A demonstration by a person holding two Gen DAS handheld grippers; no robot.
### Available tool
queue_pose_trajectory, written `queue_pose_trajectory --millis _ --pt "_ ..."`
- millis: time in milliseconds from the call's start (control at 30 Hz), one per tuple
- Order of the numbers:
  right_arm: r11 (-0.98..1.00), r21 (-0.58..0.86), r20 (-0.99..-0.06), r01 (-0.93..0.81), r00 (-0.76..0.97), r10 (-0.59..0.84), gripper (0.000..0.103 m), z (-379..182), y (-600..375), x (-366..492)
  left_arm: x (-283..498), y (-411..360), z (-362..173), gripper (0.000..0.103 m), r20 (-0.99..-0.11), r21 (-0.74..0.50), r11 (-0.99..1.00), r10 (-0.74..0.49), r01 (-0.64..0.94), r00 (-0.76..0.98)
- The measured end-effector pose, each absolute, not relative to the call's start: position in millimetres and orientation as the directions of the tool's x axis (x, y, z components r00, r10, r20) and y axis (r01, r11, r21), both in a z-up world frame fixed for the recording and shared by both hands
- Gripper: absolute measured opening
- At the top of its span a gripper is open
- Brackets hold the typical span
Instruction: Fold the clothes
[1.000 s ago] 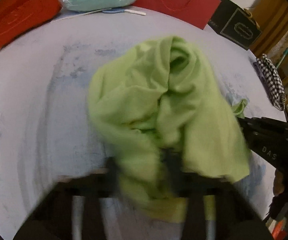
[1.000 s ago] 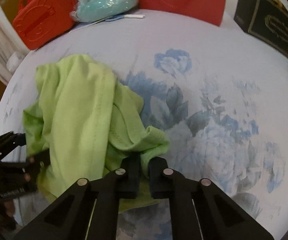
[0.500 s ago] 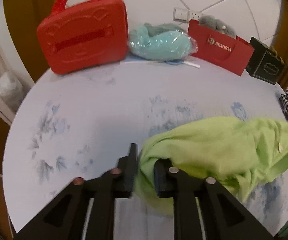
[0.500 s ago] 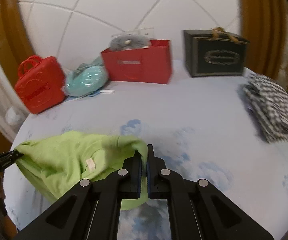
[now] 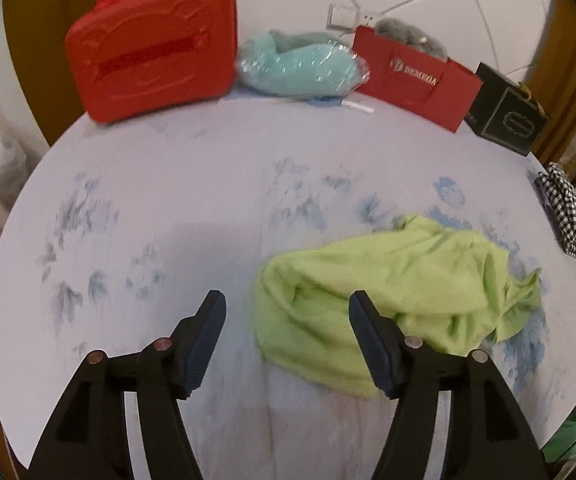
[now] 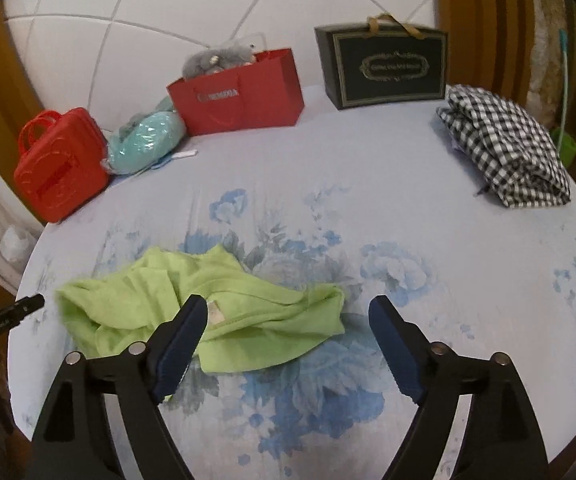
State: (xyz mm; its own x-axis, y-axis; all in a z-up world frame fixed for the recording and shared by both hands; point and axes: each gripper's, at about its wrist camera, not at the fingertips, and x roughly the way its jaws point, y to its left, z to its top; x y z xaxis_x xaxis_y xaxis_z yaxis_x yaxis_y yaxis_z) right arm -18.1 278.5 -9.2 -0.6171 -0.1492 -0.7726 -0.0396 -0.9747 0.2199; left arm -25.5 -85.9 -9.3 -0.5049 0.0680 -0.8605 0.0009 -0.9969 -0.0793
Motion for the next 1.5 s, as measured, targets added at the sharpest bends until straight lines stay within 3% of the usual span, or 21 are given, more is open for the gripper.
queue_pose_trajectory --millis 100,133,167,400,700,733,767,800,833,867,933,1100,1233,1400,1500 --pt "-0.969 0.246 -0.79 0.031 -0.574 -0.218 0.075 -17 259 -19 -21 -85 -23 0.066 -0.876 -0.08 -0.997 0.074 -0.008 -0.477" --pt "-0.966 0.255 -0.8 0.053 -0.55 -0.241 0.06 -24 250 -20 -19 -83 -28 0.066 -0.881 -0.084 -0.996 0.081 -0.015 -0.467" --pt "-0.961 0.267 -0.809 0.073 -0.525 -0.264 0.055 -31 240 -21 -18 -82 -33 0.066 -0.887 -0.087 -0.996 0.086 -0.019 -0.454" --pt "-0.94 0.305 -0.839 0.155 -0.423 -0.342 0.055 -67 190 -31 -20 -72 -60 0.066 -0.91 -0.088 -0.996 0.093 -0.031 -0.403" --pt "-0.945 0.277 -0.862 0.175 -0.389 -0.325 0.056 -91 163 -61 -37 -58 -87 0.065 -0.927 -0.036 -0.997 0.06 -0.07 -0.37" --pt "-0.942 0.282 -0.866 0.181 -0.375 -0.331 0.056 -95 161 -63 -38 -57 -89 0.057 -0.927 -0.034 -0.997 0.059 -0.075 -0.371" --pt "-0.94 0.287 -0.87 0.186 -0.36 -0.337 0.052 -100 160 -66 -39 -57 -87 0.041 -0.923 -0.033 -0.996 0.06 -0.078 -0.381" --pt "-0.938 0.286 -0.876 0.195 -0.343 -0.339 0.041 -104 157 -68 -41 -57 -84 0.008 -0.923 -0.03 -0.996 0.059 -0.081 -0.381" --pt "-0.938 0.275 -0.887 0.21 -0.322 -0.332 0.013 -108 154 -70 -45 -59 -81 0.007 -0.923 -0.036 -0.996 0.064 -0.081 -0.38" --pt "-0.939 0.263 -0.892 0.222 -0.316 -0.324 0.007 -109 152 -73 -50 -64 -74 0.006 -0.918 -0.06 -0.996 0.083 -0.073 -0.388" --pt "-0.945 0.233 -0.88 0.229 -0.364 -0.305 0.006 -97 155 -79 -63 -74 -52 0.005 -0.891 -0.073 -0.996 0.086 -0.045 -0.446" --pt "-0.979 0.093 -0.733 0.182 -0.653 -0.191 0.006 -4 188 -111 -105 -101 37 0.005 -0.768 -0.018 -1.0 0.013 0.001 -0.64" --pt "-0.992 0.029 -0.53 0.124 -0.839 -0.121 0.006 95 216 -129 -126 -121 135 0.005 -0.606 -0.002 -1.0 -0.022 0.029 -0.795" --pt "-0.996 0.01 -0.282 0.086 -0.956 -0.086 0.006 207 235 -121 -119 -140 229 0.005 -0.416 -0.002 -0.998 -0.051 0.057 -0.908" --pt "-0.996 -0.018 -0.189 0.089 -0.978 -0.084 0.006 244 236 -104 -104 -145 258 0.005 -0.358 0.002 -0.999 -0.045 0.048 -0.933"
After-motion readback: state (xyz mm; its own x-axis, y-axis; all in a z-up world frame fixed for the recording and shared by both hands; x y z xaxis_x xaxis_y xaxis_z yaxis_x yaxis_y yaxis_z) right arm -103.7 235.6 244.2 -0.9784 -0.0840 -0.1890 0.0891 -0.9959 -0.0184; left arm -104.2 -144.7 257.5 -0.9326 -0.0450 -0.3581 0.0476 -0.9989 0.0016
